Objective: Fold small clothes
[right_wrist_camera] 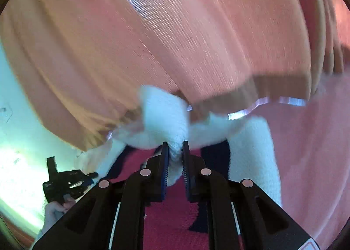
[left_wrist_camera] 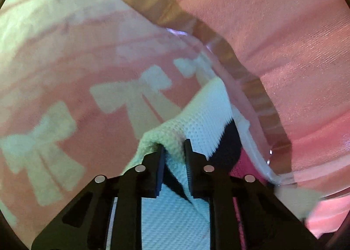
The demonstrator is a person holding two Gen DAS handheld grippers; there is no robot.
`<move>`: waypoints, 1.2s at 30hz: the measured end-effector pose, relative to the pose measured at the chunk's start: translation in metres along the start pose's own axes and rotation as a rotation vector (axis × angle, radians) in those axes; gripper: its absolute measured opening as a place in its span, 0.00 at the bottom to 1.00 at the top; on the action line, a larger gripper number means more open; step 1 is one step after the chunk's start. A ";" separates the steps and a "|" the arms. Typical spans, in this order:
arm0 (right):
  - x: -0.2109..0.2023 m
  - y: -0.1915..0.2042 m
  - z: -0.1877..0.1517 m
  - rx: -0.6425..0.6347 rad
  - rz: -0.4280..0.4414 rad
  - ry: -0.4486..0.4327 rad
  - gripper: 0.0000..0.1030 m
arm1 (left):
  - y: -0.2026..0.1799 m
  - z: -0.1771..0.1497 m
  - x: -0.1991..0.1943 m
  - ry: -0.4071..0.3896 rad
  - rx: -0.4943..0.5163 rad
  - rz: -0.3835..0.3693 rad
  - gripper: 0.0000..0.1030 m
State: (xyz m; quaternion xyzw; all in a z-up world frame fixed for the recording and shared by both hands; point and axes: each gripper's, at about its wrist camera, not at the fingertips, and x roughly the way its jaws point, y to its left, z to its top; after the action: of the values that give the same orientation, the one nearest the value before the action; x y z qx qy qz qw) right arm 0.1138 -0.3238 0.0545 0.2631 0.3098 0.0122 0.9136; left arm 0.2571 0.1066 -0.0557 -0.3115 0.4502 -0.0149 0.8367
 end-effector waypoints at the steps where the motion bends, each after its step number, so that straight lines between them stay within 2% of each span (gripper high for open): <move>1: 0.006 -0.003 -0.004 -0.048 -0.078 0.033 0.10 | 0.001 -0.001 -0.001 -0.010 0.021 0.014 0.15; 2: 0.025 -0.018 -0.015 -0.064 -0.172 0.125 0.10 | 0.002 -0.004 0.003 -0.002 0.044 0.030 0.15; 4: 0.042 -0.051 -0.032 0.054 -0.205 0.223 0.10 | 0.007 -0.010 0.012 0.024 0.046 0.042 0.14; 6: 0.035 -0.052 -0.034 0.088 -0.167 0.185 0.10 | 0.005 -0.014 0.016 0.012 0.063 0.062 0.15; 8: 0.029 -0.039 -0.030 0.049 -0.125 0.135 0.10 | 0.001 -0.015 0.014 -0.008 0.091 0.080 0.14; 10: 0.040 -0.044 -0.031 0.013 -0.175 0.171 0.11 | 0.003 -0.014 0.015 -0.004 0.085 0.080 0.15; 11: 0.049 -0.055 -0.037 0.025 -0.209 0.220 0.11 | 0.005 -0.014 0.017 0.002 0.081 0.079 0.15; 13: 0.045 -0.067 -0.042 0.071 -0.174 0.213 0.12 | 0.004 -0.016 0.018 -0.003 0.091 0.088 0.16; 15: 0.037 -0.065 -0.037 0.088 -0.192 0.209 0.18 | -0.001 -0.020 0.018 -0.015 0.127 0.111 0.17; 17: 0.014 -0.050 -0.029 0.046 -0.286 0.092 0.23 | -0.003 -0.021 0.018 -0.023 0.144 0.123 0.17; 19: -0.003 -0.032 -0.031 -0.011 -0.285 -0.004 0.24 | -0.002 -0.021 0.018 -0.023 0.139 0.123 0.17; 20: 0.002 -0.022 -0.030 -0.044 -0.261 0.008 0.24 | -0.001 -0.020 0.018 -0.024 0.137 0.124 0.17; 23: 0.033 0.003 -0.036 -0.168 -0.184 0.114 0.22 | -0.004 -0.022 0.020 -0.034 0.151 0.138 0.17; 24: 0.045 0.003 -0.039 -0.201 -0.202 0.149 0.13 | -0.004 -0.022 0.020 -0.037 0.158 0.143 0.17; 26: 0.067 -0.019 -0.047 -0.214 -0.305 0.253 0.06 | -0.002 -0.021 0.020 -0.033 0.164 0.144 0.17; 27: 0.060 -0.036 -0.047 -0.182 -0.267 0.218 0.03 | 0.000 -0.020 0.019 -0.029 0.162 0.139 0.17; 28: 0.055 -0.043 -0.044 -0.176 -0.306 0.209 0.00 | 0.003 -0.020 0.019 -0.025 0.156 0.132 0.17; 30: 0.040 -0.048 -0.035 -0.133 -0.350 0.175 0.00 | 0.007 -0.018 0.019 -0.021 0.140 0.127 0.17; 31: 0.032 -0.042 -0.030 -0.125 -0.392 0.143 0.06 | 0.008 -0.018 0.018 -0.024 0.138 0.129 0.17; 32: 0.026 -0.031 -0.026 -0.144 -0.396 0.115 0.08 | 0.009 -0.018 0.016 -0.038 0.134 0.142 0.17; 34: 0.028 0.000 -0.021 -0.190 -0.302 0.107 0.08 | 0.008 -0.018 0.016 -0.046 0.135 0.145 0.17; 36: 0.048 0.039 -0.024 -0.240 -0.207 0.146 0.08 | 0.009 -0.019 0.016 -0.049 0.140 0.149 0.17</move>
State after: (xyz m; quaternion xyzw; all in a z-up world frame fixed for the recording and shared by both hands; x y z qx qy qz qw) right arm 0.1443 -0.2698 0.0308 0.1175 0.3970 -0.0258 0.9099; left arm 0.2501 0.0990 -0.0798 -0.2182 0.4495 0.0233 0.8659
